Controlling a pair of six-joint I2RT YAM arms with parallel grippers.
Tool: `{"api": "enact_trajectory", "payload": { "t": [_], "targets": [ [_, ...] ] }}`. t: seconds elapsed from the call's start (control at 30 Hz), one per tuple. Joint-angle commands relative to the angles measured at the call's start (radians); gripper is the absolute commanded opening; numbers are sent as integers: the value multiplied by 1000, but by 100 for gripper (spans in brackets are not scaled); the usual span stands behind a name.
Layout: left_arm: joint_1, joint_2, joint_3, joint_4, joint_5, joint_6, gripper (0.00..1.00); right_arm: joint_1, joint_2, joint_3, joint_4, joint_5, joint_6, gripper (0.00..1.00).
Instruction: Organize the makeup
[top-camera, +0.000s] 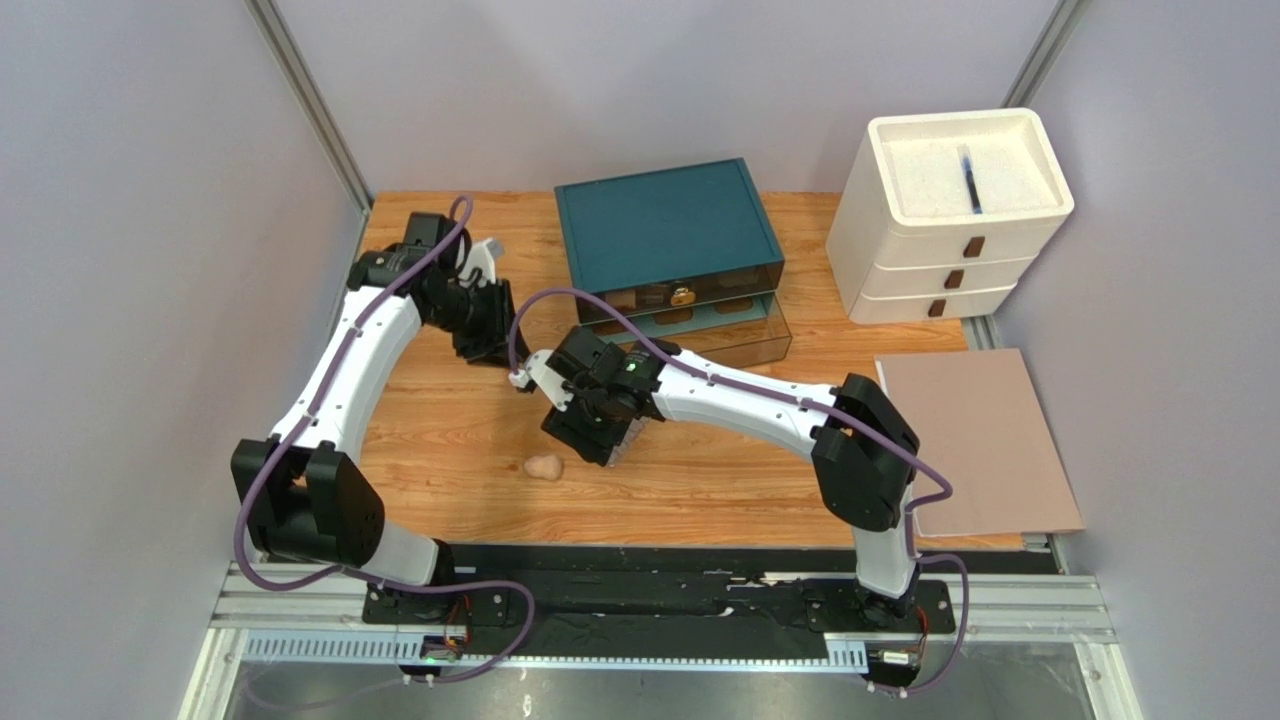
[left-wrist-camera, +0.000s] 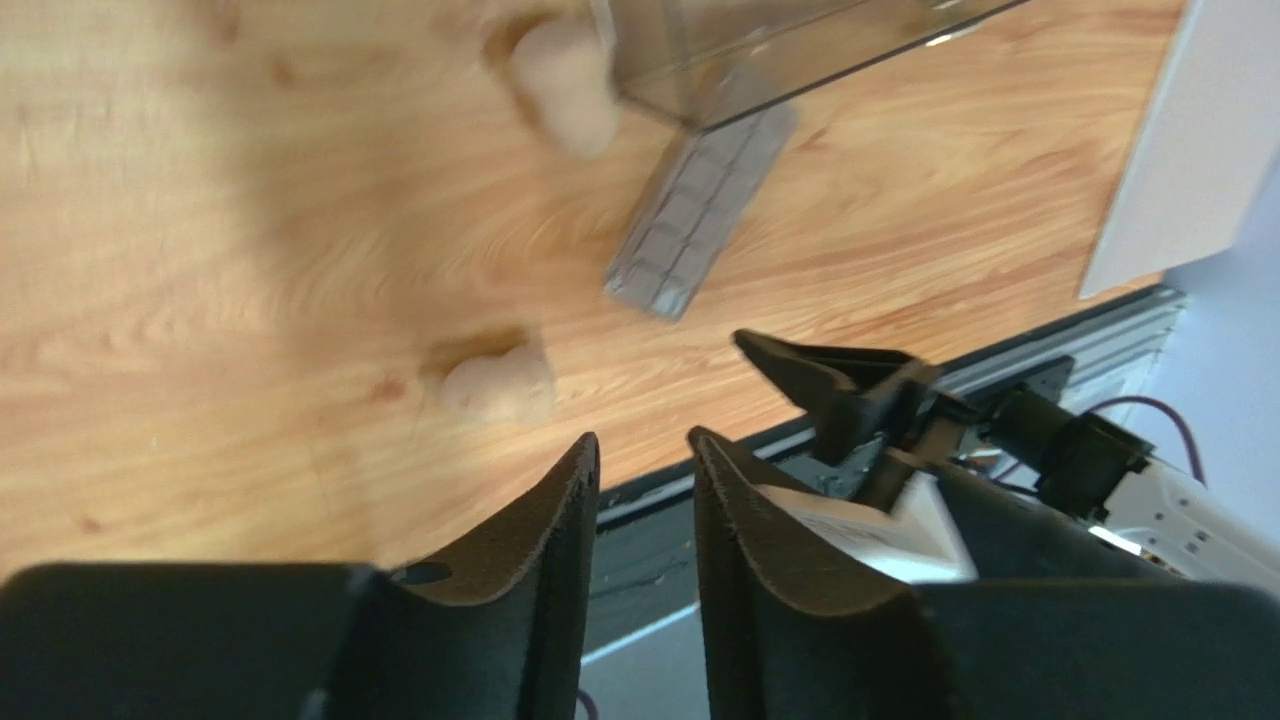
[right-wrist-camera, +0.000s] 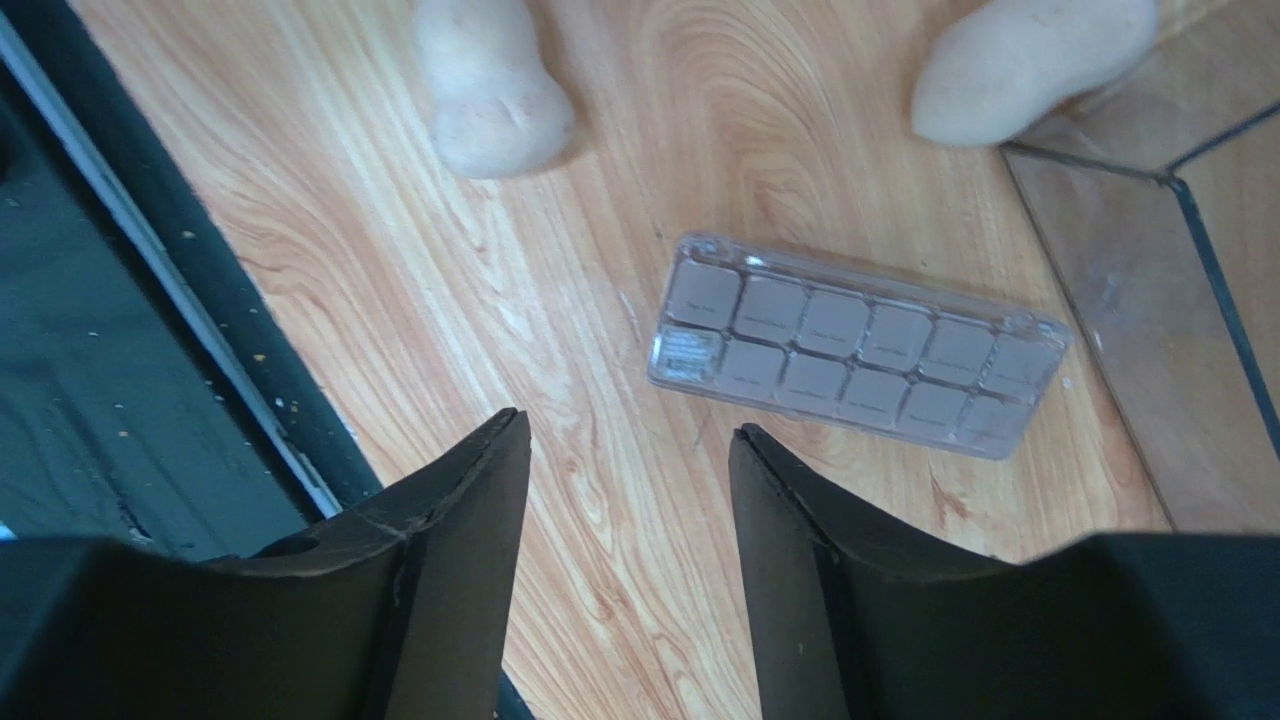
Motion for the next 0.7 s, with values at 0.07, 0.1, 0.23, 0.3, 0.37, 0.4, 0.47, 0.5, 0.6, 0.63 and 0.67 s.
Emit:
{"api": "enact_trajectory", "payload": {
  "t": [0.07,0.1,0.23,0.3,0.37,0.4,0.47,0.5,0.6,0.63,0.67],
  "targets": [
    [66,-95,-116,5,-82,-21,54,74,70,124,65,-46,-32,59],
    [83,-96,-121,2,-80,-22,56,84,83,140,65,-47,-43,59],
    [161,-90,-119,-9,-60,-24,60,134,161,213,60,-12,-56,61],
    [194,-90,-121,-7,-37,-22,60,142,204,243,65,5,-56,61],
    [207,-87,-121,-9,-24,-18,60,145,225,250,83,14,-50,61],
    [215,-89,-118,-11,-20,-13,60,145,241,250,89,17,-49,61],
    [219,-89,-118,-18,-16,-7,60,151,258,249,106,31,-49,62],
    [222,-89,-116,-20,-14,-1,60,150,276,249,114,40,-49,61],
    [227,-89,-113,-26,-7,10,60,148,314,252,124,82,-41,61],
    [228,-89,-113,-27,-1,11,60,150,324,253,124,135,-43,61],
    [228,-89,-110,-29,4,13,60,150,331,253,134,154,-38,61]
  ]
}}
